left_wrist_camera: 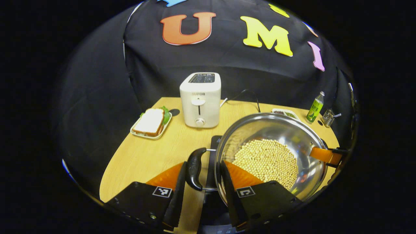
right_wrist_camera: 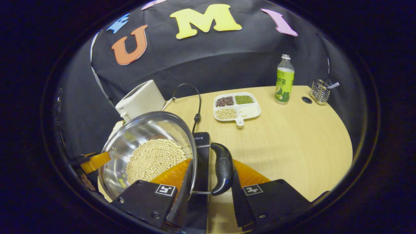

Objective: First push the handle of the pot to place it horizontally, then grasp the pot with both hands and set it on the induction cooktop.

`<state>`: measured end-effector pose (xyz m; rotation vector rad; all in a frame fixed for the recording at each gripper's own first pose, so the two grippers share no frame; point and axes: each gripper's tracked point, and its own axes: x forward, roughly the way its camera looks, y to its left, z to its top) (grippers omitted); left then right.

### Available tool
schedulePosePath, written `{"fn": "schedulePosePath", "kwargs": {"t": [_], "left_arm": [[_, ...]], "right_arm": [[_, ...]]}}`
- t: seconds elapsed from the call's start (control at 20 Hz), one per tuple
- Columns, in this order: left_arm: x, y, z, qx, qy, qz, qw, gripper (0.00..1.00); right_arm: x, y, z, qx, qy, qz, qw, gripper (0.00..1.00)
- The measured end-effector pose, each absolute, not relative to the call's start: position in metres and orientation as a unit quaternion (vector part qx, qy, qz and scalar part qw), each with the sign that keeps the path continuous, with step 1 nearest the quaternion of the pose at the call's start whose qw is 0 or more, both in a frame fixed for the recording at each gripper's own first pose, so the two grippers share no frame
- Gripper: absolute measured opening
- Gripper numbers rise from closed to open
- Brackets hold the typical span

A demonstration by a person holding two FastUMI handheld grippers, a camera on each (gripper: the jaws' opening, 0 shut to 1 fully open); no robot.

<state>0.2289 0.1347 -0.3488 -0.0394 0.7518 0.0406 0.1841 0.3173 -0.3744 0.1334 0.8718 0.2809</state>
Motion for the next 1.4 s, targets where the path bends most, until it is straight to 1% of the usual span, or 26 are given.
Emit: {"fn": "schedulePosePath", "kwargs": {"t": [0.1,0.25,0.35,0.4,0.45,0.5,0.55,0.6,0.65,0.7,0.8,0.85,0.95,1.05,1.1,1.15,1.2,1.4], "left_arm": [[0.227,0.138,-0.348,-0.028,0.369,0.017,0.929,0.56],[0.228,0.138,-0.35,-0.029,0.366,0.016,0.93,0.58],[0.226,0.138,-0.351,-0.026,0.368,0.015,0.93,0.6],[0.225,0.138,-0.354,-0.027,0.372,0.015,0.928,0.62],[0.222,0.138,-0.356,-0.029,0.378,0.014,0.925,0.74],[0.22,0.138,-0.356,-0.032,0.378,0.017,0.925,0.64],[0.22,0.14,-0.356,-0.035,0.373,0.021,0.927,0.75],[0.218,0.141,-0.354,-0.034,0.367,0.022,0.929,0.7],[0.215,0.142,-0.351,-0.032,0.36,0.024,0.932,0.86],[0.212,0.144,-0.348,-0.031,0.354,0.028,0.934,0.8],[0.201,0.142,-0.339,-0.04,0.343,0.031,0.938,0.82],[0.195,0.142,-0.334,-0.044,0.336,0.032,0.94,0.82],[0.182,0.138,-0.32,-0.05,0.323,0.03,0.945,0.88],[0.167,0.132,-0.31,-0.051,0.313,0.026,0.948,0.9],[0.161,0.129,-0.305,-0.05,0.306,0.027,0.95,0.91],[0.154,0.125,-0.299,-0.049,0.299,0.025,0.953,0.9],[0.147,0.12,-0.294,-0.049,0.293,0.023,0.955,0.91],[0.124,0.098,-0.273,-0.055,0.262,0.014,0.963,0.91]], "right_arm": [[0.185,0.316,-0.375,0.062,0.419,0.136,0.896,0.63],[0.184,0.318,-0.375,0.057,0.412,0.14,0.898,0.65],[0.184,0.317,-0.376,0.024,0.399,0.147,0.905,0.69],[0.183,0.317,-0.375,0.012,0.389,0.15,0.909,0.75],[0.18,0.318,-0.374,0.005,0.38,0.154,0.912,0.75],[0.178,0.318,-0.374,0.002,0.373,0.157,0.915,0.83],[0.173,0.319,-0.372,0.0,0.368,0.163,0.916,0.85],[0.167,0.32,-0.37,-0.001,0.368,0.171,0.914,0.89],[0.163,0.317,-0.366,-0.003,0.364,0.172,0.915,0.92],[0.16,0.314,-0.361,-0.002,0.359,0.173,0.917,0.92],[0.149,0.31,-0.353,0.006,0.355,0.175,0.918,0.96],[0.144,0.307,-0.345,0.01,0.349,0.175,0.921,0.96],[0.135,0.297,-0.332,0.01,0.336,0.177,0.925,0.93],[0.124,0.285,-0.321,0.004,0.322,0.176,0.93,0.91],[0.118,0.277,-0.317,0.0,0.317,0.171,0.933,0.95],[0.113,0.27,-0.314,-0.002,0.311,0.168,0.935,0.95],[0.107,0.264,-0.312,-0.002,0.307,0.167,0.937,0.97],[0.08,0.24,-0.306,0.001,0.297,0.165,0.94,0.97]]}}
